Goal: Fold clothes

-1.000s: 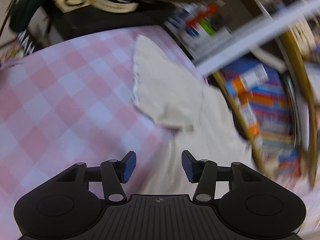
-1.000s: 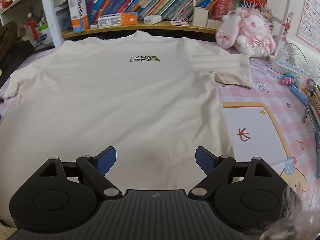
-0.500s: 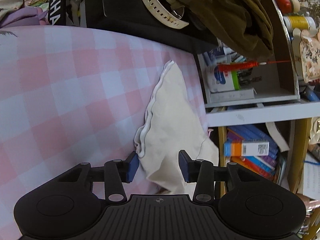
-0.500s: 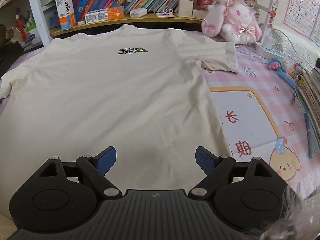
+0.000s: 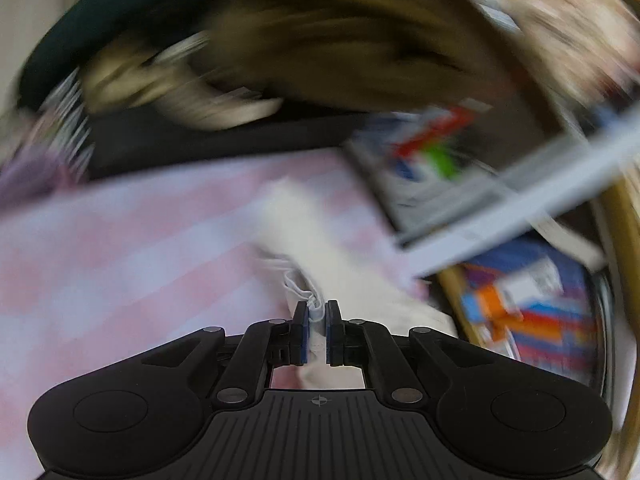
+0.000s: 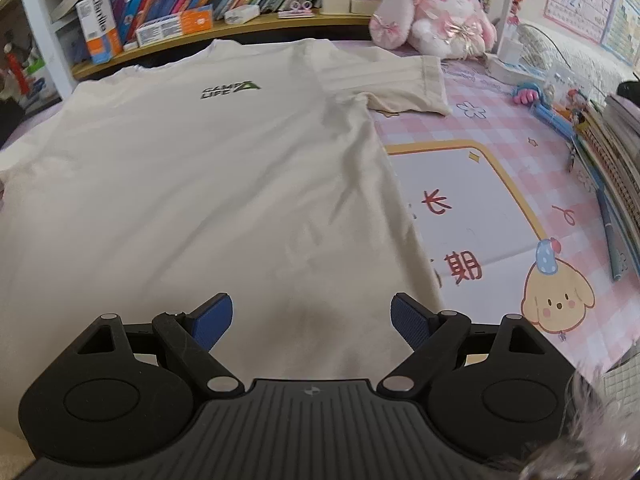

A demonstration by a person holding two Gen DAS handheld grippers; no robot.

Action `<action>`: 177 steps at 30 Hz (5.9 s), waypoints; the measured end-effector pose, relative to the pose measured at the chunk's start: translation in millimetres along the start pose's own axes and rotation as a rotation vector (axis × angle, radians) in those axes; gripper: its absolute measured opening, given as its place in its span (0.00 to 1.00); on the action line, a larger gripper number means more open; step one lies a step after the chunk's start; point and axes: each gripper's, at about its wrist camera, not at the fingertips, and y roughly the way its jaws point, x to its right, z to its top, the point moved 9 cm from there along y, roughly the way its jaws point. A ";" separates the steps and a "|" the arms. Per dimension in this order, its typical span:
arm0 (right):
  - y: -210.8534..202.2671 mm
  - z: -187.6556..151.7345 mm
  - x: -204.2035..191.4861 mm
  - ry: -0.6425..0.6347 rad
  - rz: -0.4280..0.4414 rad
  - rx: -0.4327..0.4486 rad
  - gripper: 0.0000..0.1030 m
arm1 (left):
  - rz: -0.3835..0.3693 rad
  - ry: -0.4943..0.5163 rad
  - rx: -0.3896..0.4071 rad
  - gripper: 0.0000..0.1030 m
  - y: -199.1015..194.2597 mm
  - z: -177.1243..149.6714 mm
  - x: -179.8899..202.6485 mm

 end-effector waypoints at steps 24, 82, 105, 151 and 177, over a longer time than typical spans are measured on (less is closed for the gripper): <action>35.0 3.9 54.3 0.053 0.042 -0.065 0.84 | -0.069 0.340 -0.309 0.58 41.8 -82.3 107.0; 21.1 -17.9 44.2 0.048 -0.066 -0.096 0.86 | 0.103 0.804 -0.184 0.00 105.3 -58.4 69.7; 14.1 -14.3 67.0 -0.019 0.011 -0.087 0.17 | 0.022 0.925 -0.247 0.00 -27.8 -112.2 0.8; -40.2 -13.1 43.8 0.084 -0.097 0.067 0.74 | -0.186 1.074 -0.305 0.65 -108.2 -214.3 31.2; 26.0 58.9 134.4 0.049 0.190 0.025 0.75 | 0.044 0.999 -0.167 0.86 -125.4 -320.7 88.4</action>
